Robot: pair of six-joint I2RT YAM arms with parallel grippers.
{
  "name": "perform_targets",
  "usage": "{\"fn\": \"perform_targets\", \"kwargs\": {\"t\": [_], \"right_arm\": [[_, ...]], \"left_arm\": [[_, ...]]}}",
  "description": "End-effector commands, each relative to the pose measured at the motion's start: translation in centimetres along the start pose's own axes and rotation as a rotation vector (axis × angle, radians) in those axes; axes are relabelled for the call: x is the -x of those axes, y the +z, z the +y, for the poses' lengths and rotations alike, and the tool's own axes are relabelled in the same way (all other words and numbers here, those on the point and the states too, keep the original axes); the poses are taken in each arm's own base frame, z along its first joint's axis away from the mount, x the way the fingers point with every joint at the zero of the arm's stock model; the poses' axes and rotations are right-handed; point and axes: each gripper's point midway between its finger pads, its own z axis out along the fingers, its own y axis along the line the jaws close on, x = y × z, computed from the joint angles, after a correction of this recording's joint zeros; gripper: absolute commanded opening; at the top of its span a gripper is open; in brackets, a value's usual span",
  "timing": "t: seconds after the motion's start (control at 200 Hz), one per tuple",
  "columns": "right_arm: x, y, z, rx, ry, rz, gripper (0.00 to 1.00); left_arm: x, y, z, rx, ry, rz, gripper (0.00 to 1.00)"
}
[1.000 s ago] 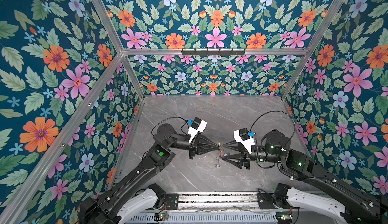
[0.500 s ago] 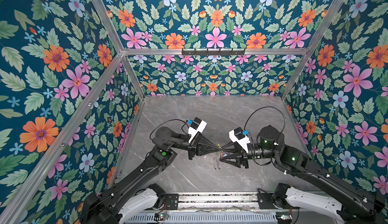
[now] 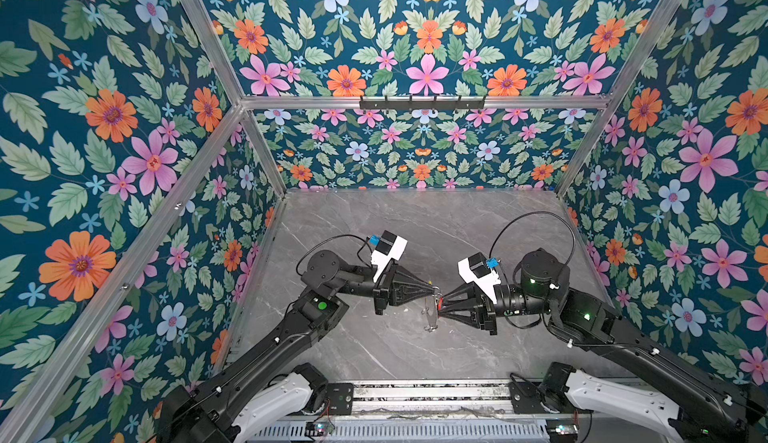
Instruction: Remove the keys from the keyring
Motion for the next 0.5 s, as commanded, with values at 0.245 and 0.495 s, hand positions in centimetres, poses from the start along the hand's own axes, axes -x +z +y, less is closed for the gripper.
{"fn": "perform_targets", "kwargs": {"t": [0.245,0.495], "right_arm": [[3.1,-2.0,-1.0,-0.153,-0.069,-0.121,0.41],[4.1,-1.3,-0.8,-0.12,-0.091,-0.122,0.27]], "left_arm": [[0.9,-0.2,-0.2,0.026,0.051,-0.034,0.0],[1.0,-0.2,-0.1,0.032,0.056,-0.042,0.0]]}}
